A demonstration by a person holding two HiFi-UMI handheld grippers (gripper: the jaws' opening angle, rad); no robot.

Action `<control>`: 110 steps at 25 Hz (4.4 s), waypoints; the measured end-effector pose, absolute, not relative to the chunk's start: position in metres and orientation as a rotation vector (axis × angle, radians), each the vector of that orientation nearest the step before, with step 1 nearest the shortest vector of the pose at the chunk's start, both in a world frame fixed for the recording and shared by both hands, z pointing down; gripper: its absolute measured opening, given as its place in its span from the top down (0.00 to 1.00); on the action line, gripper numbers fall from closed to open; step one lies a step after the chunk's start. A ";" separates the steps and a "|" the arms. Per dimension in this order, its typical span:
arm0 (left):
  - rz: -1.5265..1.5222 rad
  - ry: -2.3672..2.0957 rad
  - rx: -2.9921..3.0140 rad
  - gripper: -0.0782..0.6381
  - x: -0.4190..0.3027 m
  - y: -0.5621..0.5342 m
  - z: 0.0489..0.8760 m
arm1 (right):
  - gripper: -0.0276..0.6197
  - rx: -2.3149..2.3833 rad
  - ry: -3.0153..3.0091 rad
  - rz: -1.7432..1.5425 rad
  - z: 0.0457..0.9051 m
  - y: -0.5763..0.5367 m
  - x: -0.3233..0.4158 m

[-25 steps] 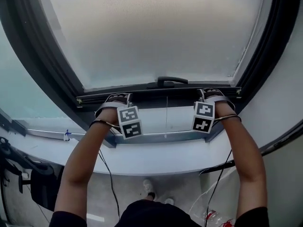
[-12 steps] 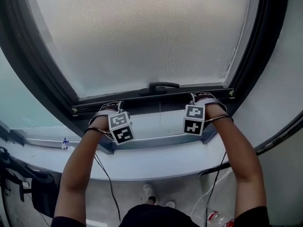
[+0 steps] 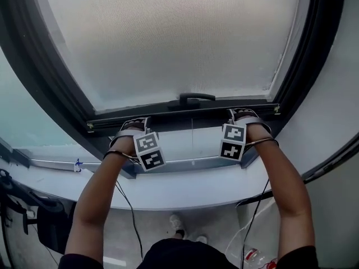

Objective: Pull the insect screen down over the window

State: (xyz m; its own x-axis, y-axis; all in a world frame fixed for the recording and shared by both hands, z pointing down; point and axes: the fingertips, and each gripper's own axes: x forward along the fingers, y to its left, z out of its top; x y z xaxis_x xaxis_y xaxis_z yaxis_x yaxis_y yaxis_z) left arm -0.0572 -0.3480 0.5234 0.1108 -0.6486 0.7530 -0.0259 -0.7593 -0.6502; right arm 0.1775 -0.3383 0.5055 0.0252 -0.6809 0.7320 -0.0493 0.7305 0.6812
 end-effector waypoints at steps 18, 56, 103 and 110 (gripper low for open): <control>-1.774 0.492 -2.038 0.41 -0.056 -0.340 0.514 | 0.55 0.490 -1.506 -0.433 0.493 -0.333 0.177; -1.697 0.659 -1.820 0.56 -0.058 -0.361 0.498 | 0.61 0.573 -1.451 -0.540 0.480 -0.345 0.177; -1.772 0.488 -2.065 0.55 -0.054 -0.348 0.507 | 0.80 0.449 -1.497 -0.443 0.483 -0.347 0.179; -1.778 0.521 -1.952 0.58 -0.055 -0.354 0.515 | 0.85 0.454 -1.471 -0.464 0.488 -0.353 0.177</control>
